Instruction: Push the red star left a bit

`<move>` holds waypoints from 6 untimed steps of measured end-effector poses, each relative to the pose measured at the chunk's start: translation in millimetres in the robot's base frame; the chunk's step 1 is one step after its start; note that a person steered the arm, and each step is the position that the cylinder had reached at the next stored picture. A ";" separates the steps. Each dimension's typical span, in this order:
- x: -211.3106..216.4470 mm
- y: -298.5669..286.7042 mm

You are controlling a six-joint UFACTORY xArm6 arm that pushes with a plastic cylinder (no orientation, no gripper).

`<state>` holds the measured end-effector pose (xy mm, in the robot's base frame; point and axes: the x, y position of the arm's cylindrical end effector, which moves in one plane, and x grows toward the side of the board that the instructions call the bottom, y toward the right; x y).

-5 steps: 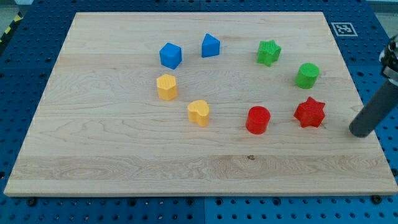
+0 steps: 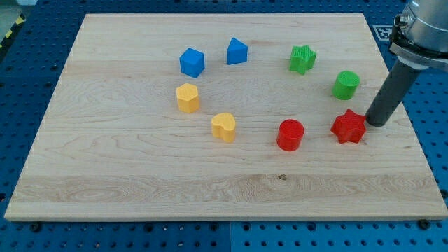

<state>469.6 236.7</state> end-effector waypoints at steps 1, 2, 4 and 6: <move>-2.5 -0.1; 1.3 -3.2; 14.9 -30.2; 14.7 -30.4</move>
